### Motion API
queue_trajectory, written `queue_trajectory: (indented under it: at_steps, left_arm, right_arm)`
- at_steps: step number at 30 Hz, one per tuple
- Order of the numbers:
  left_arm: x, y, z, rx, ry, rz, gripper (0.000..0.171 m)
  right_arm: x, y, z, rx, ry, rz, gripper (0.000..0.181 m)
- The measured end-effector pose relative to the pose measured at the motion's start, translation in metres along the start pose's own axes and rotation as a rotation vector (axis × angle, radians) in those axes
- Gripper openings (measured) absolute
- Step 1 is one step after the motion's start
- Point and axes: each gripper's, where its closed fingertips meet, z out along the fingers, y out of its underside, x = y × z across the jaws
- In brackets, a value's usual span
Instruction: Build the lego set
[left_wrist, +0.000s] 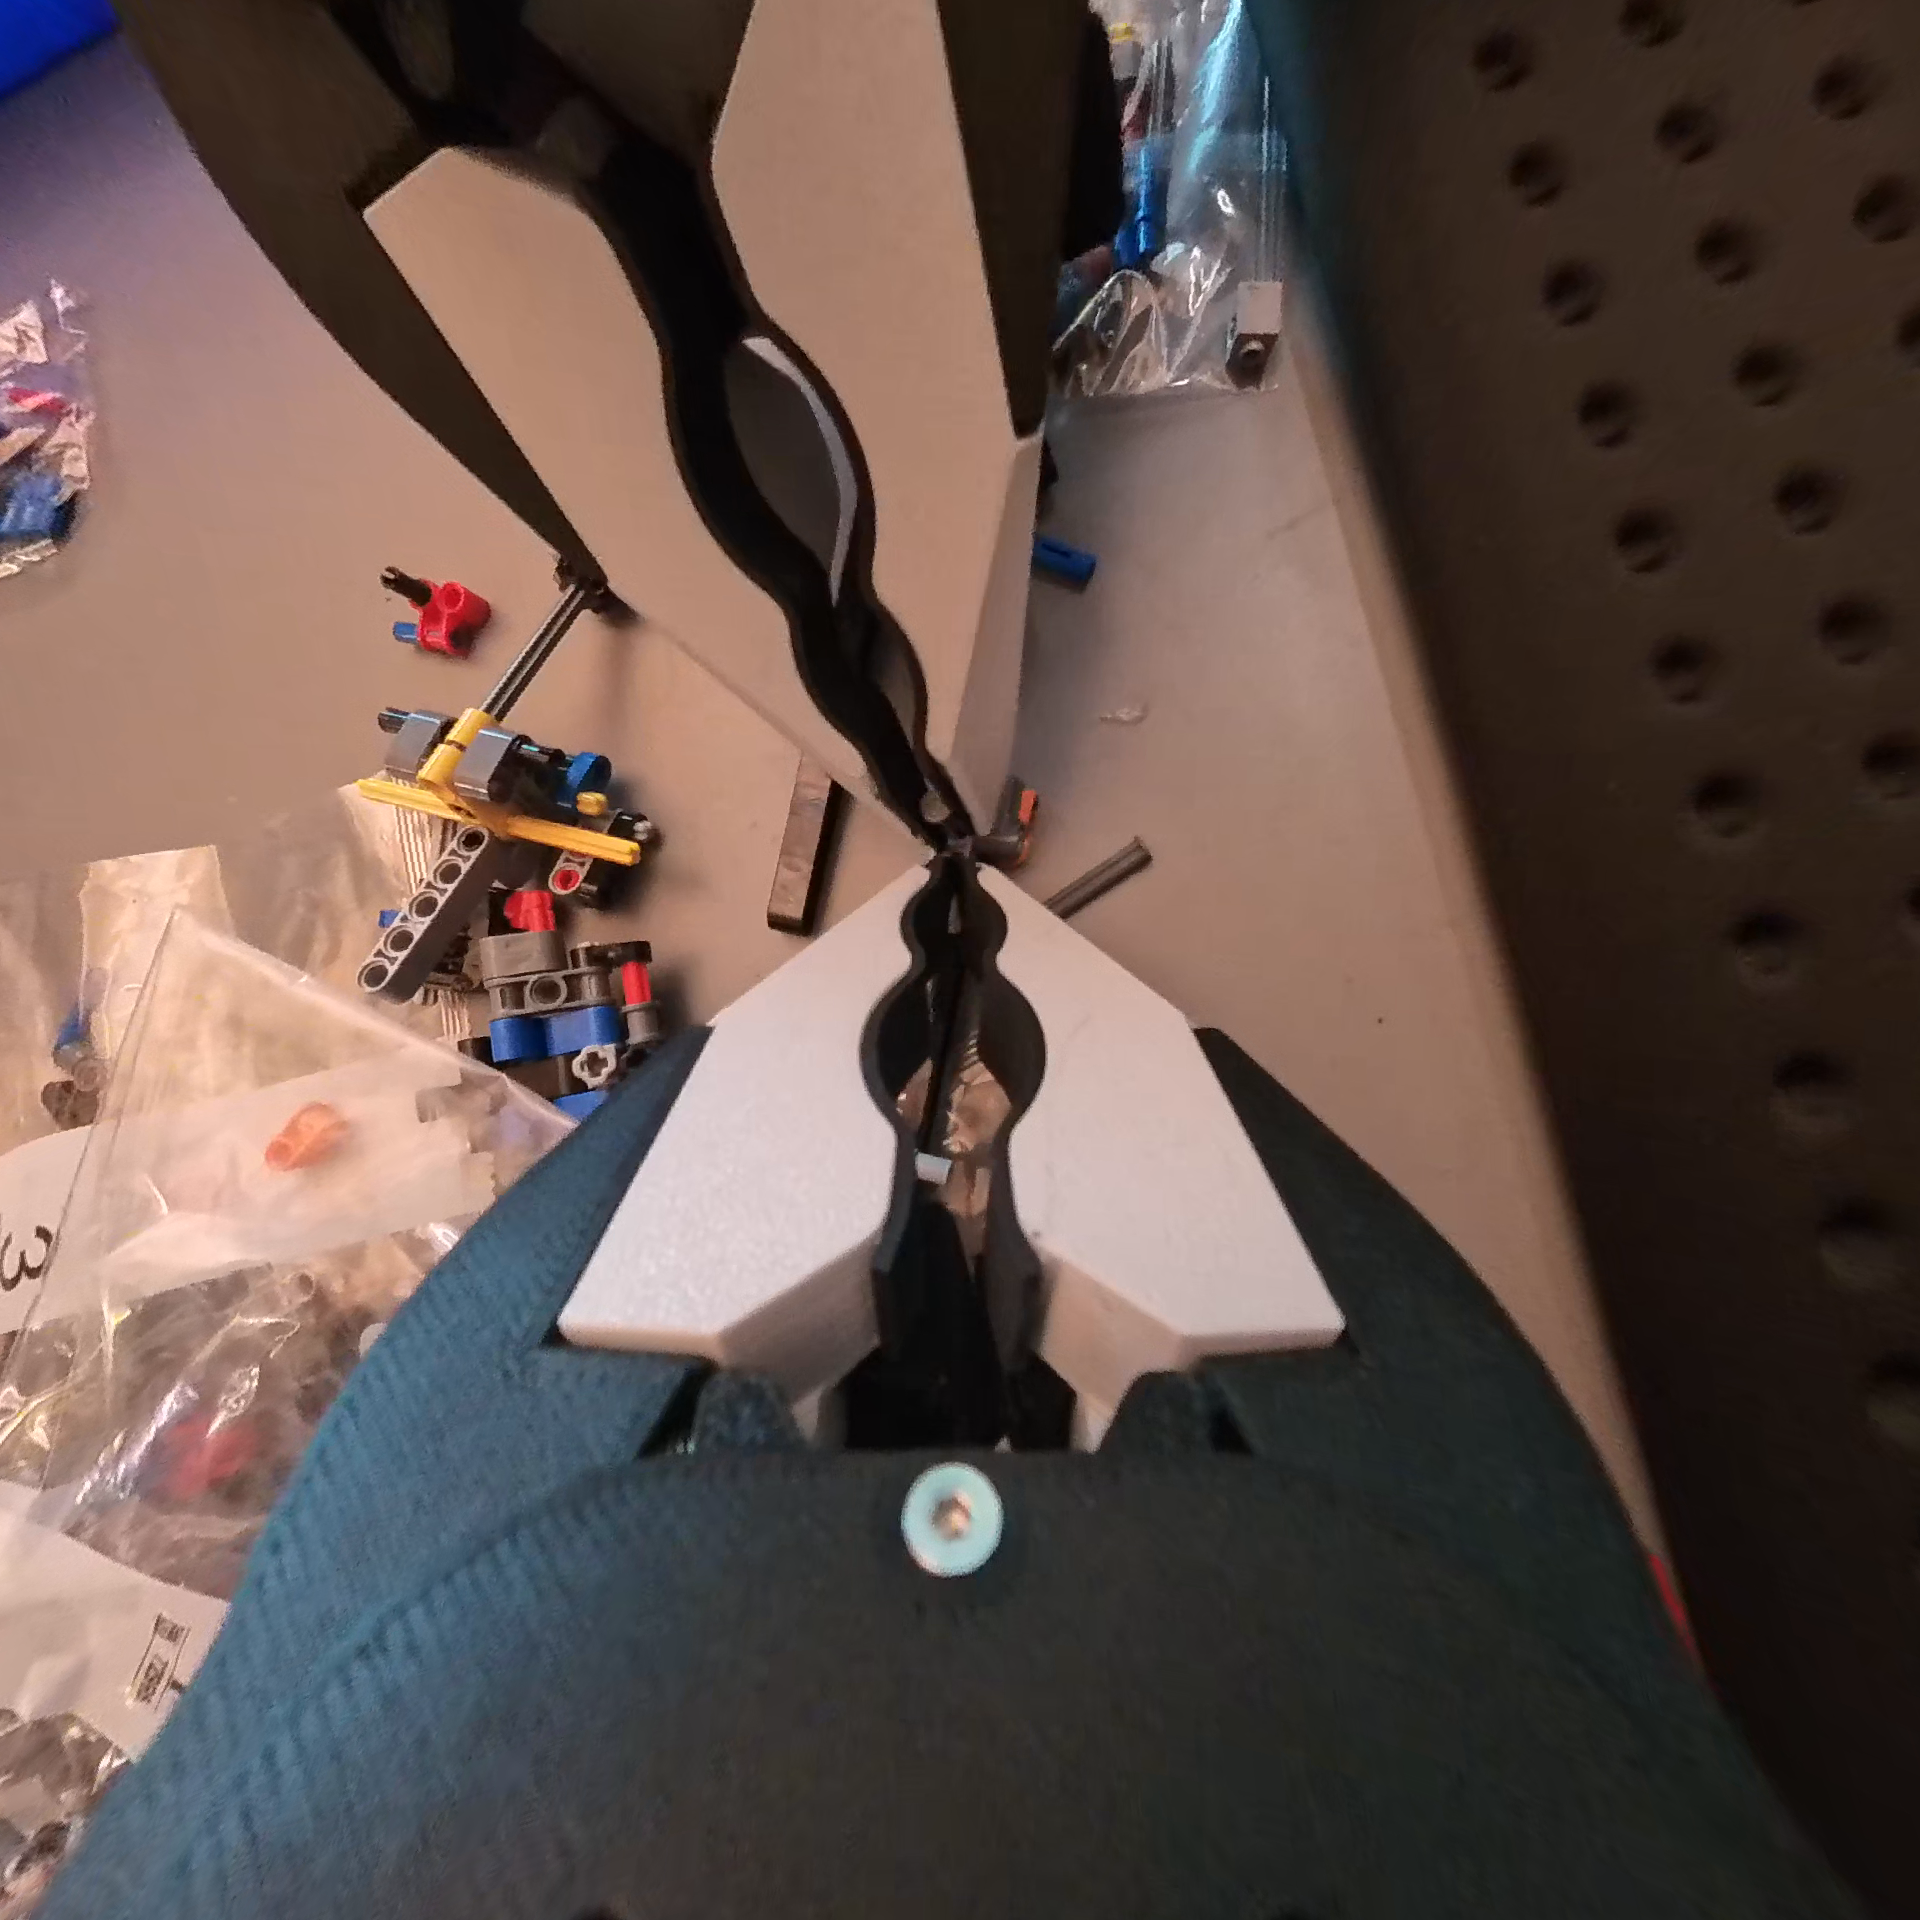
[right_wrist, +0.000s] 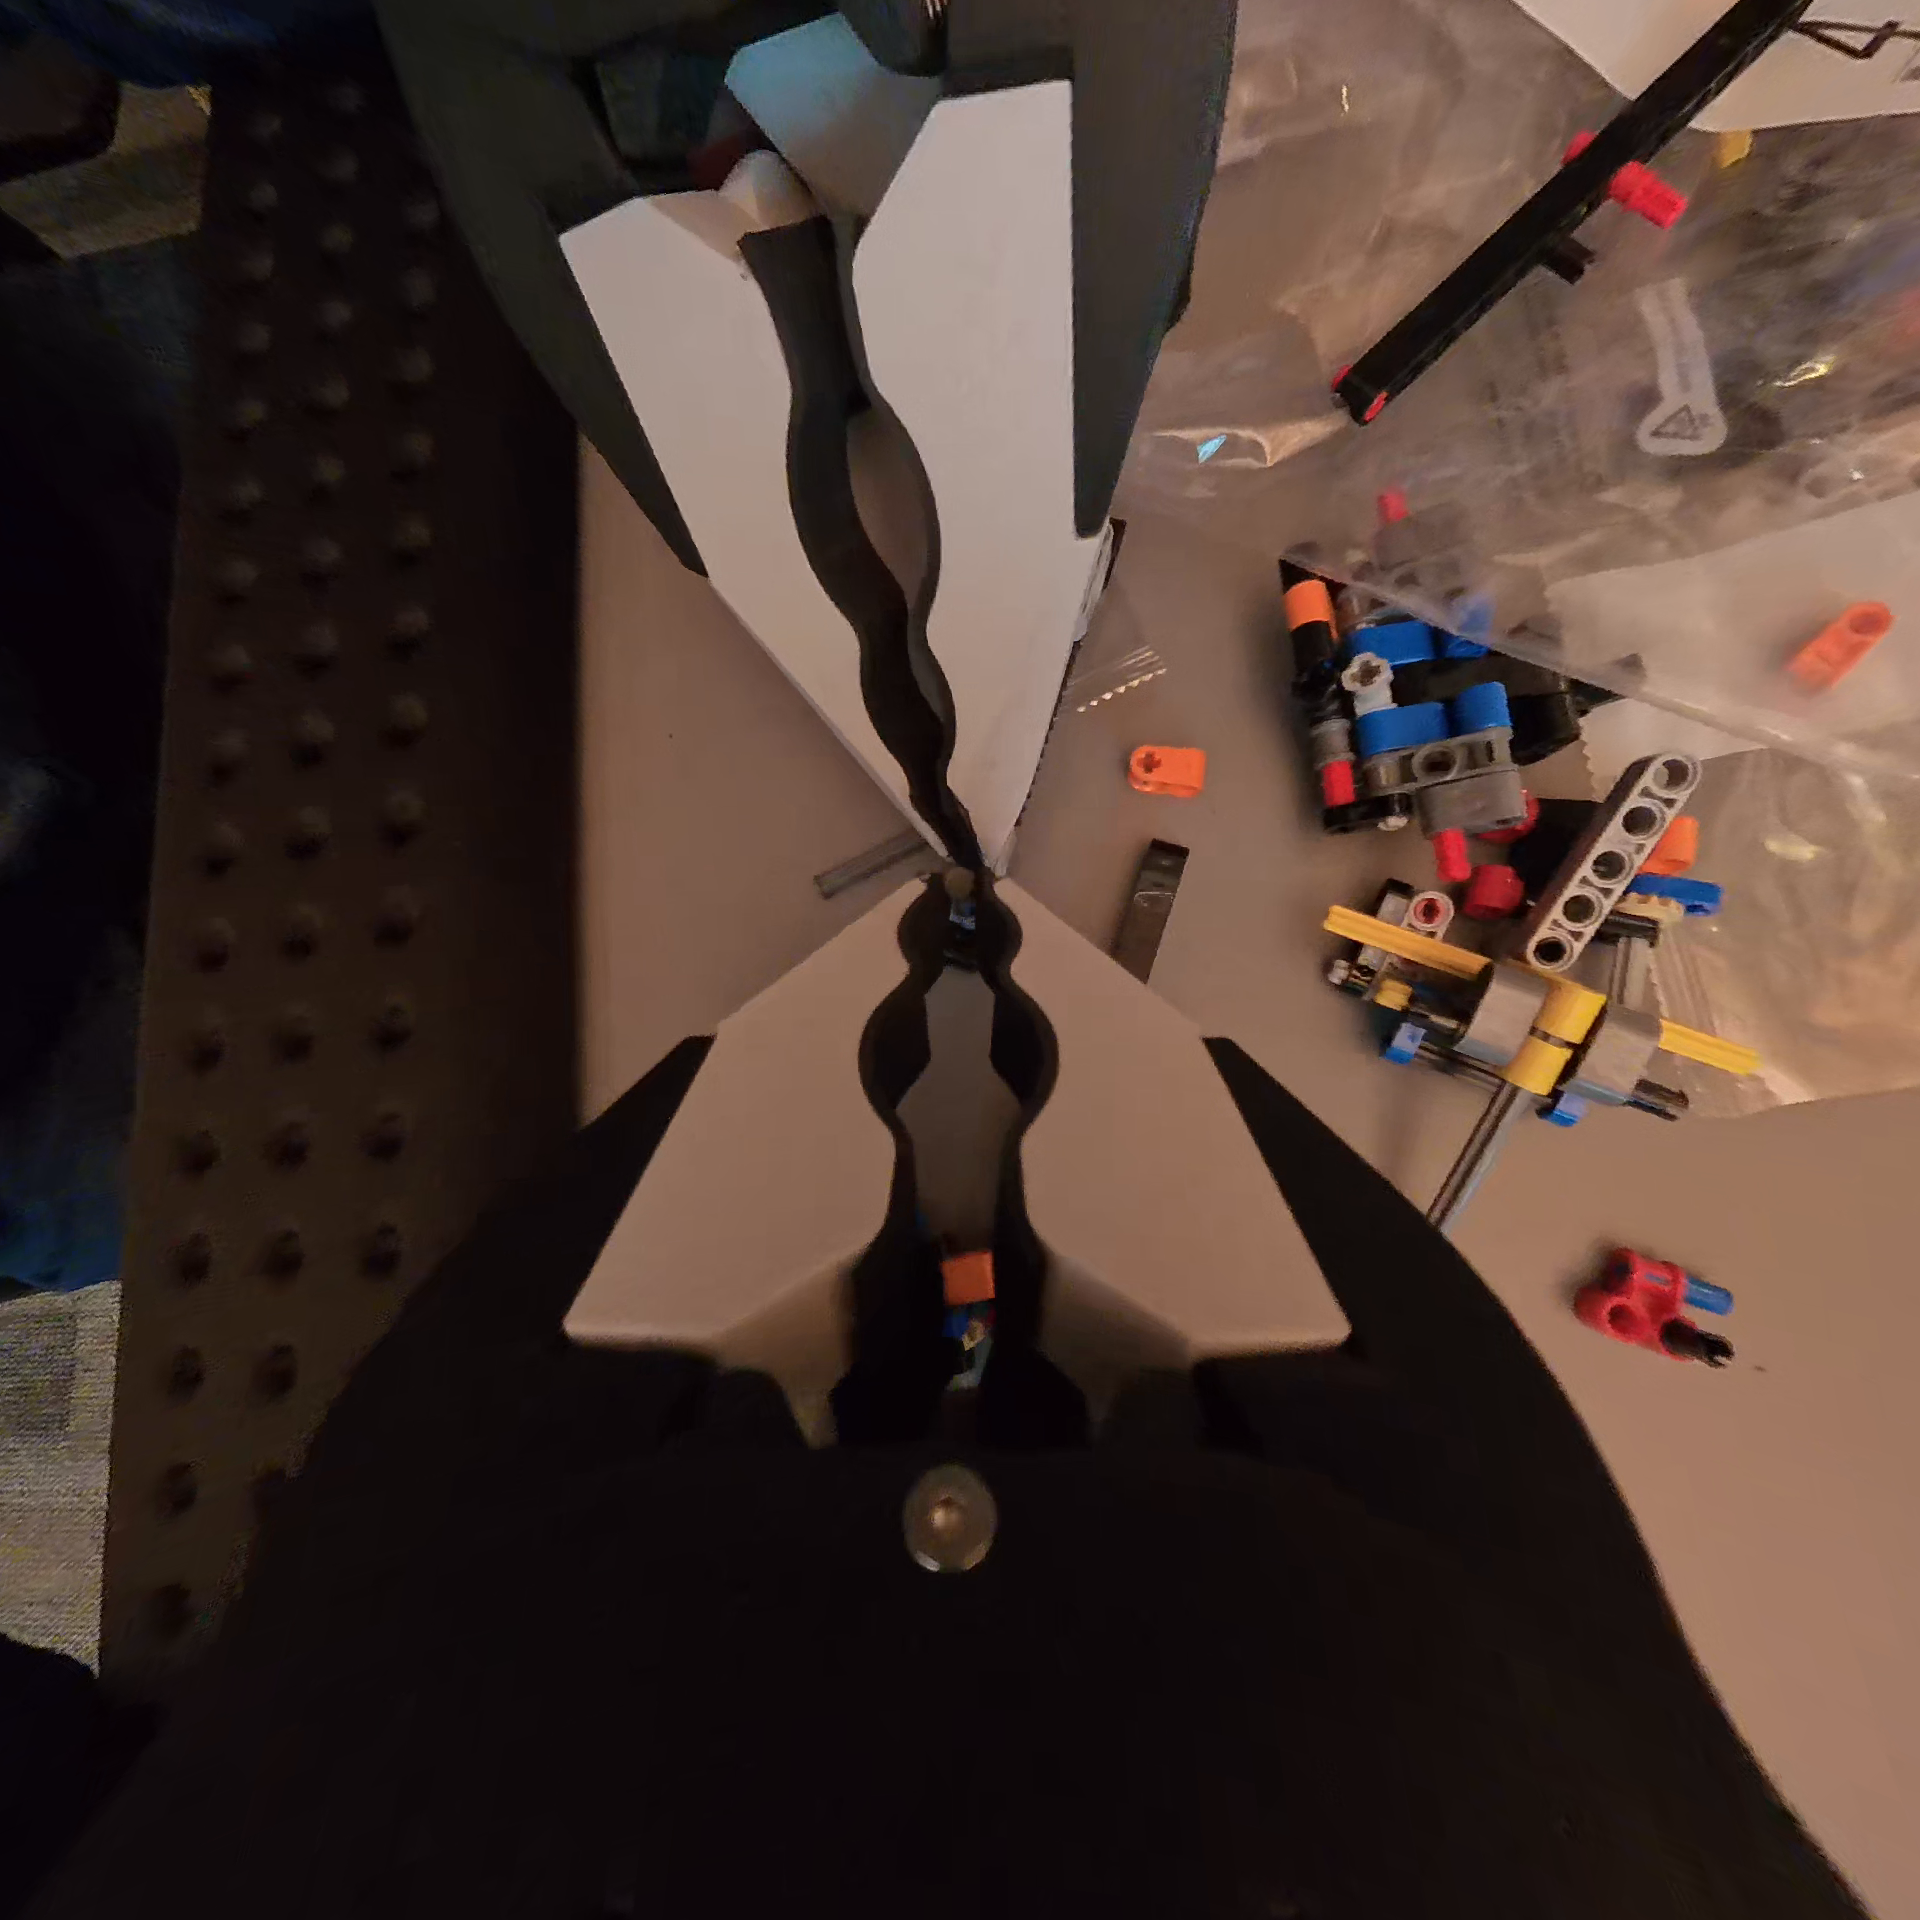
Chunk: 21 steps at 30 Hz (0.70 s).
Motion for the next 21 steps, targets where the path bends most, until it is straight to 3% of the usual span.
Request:
queue_trajectory:
  at_steps: [9,11,12,13,15,18,21]
  left_arm:
    - [-0.001,0.001,0.000,-0.014,-0.023,0.012,0.002]
    - [0.000,0.002,0.000,-0.008,-0.011,0.003,0.002]
    - [0.000,0.002,0.000,-0.006,-0.011,0.007,0.002]
    - [0.000,0.001,0.001,0.003,-0.009,0.006,0.002]
    - [0.000,0.001,0.001,0.007,-0.003,-0.001,0.002]
    - [0.000,0.000,0.001,0.002,0.009,-0.011,0.001]
    - [0.007,0.000,-0.003,0.028,0.075,-0.031,0.001]
  right_arm:
    - [0.001,-0.004,-0.005,0.031,0.012,-0.032,0.001]
    - [-0.003,-0.048,-0.043,0.331,-0.028,0.003,0.001]
    - [0.004,-0.050,-0.057,0.366,0.014,0.014,0.001]
    - [0.013,-0.035,-0.056,0.293,0.077,0.010,0.002]
    - [0.010,-0.029,-0.052,0.288,0.047,0.040,0.001]
    - [0.005,-0.007,-0.029,0.150,-0.034,0.088,0.002]
    - [0.007,0.006,-0.015,0.051,-0.002,0.066,0.011]
